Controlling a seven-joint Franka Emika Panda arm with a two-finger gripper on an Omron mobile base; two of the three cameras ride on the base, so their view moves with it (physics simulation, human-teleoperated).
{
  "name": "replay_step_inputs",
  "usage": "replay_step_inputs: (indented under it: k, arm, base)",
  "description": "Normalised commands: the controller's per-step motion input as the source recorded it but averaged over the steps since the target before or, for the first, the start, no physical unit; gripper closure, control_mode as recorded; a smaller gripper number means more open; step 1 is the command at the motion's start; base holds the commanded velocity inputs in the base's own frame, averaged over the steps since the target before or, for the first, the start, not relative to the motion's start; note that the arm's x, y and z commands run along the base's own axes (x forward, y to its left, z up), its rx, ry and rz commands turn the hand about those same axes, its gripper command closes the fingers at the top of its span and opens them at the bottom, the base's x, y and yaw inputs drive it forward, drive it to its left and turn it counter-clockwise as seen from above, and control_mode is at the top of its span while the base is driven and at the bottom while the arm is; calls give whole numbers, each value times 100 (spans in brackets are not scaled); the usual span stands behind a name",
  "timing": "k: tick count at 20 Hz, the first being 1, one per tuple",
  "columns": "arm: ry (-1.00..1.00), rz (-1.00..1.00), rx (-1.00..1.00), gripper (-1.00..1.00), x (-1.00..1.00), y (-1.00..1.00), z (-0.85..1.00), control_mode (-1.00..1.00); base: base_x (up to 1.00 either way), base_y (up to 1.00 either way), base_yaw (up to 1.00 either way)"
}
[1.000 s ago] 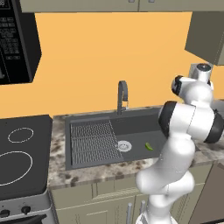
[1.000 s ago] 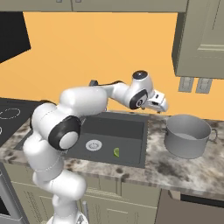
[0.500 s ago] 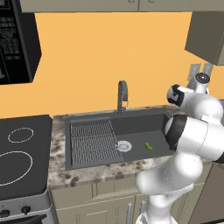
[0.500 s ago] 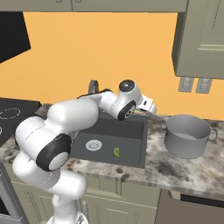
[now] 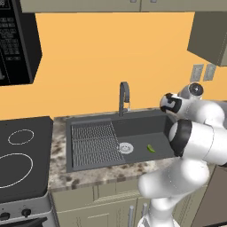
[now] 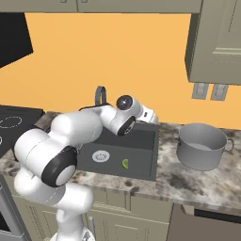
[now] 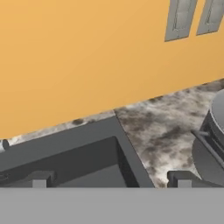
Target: Dump the lemon wedge from the pot into the sink. Then turn on the water and wash the lemon wedge. Then turn off the water and put the lemon wedge back in the pot.
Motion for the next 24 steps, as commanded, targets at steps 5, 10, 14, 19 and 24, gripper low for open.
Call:
replay_step_inputs:
  k: [5,10,14,19,24]
  arm:
    - [-3,4,2,-100,42,22,0,-100]
    - [0,4,3,-100,43,17,0,-100]
    - [0,4,4,-100,25,15,0,-100]
    - [0,8,7,-100,8,21,0,-100]
    - [5,12,11,-100,2,18,0,-100]
  base:
    - [0,0,0]
    - [0,0,0]
    - [0,0,0]
    - [0,0,0]
    - [0,0,0]
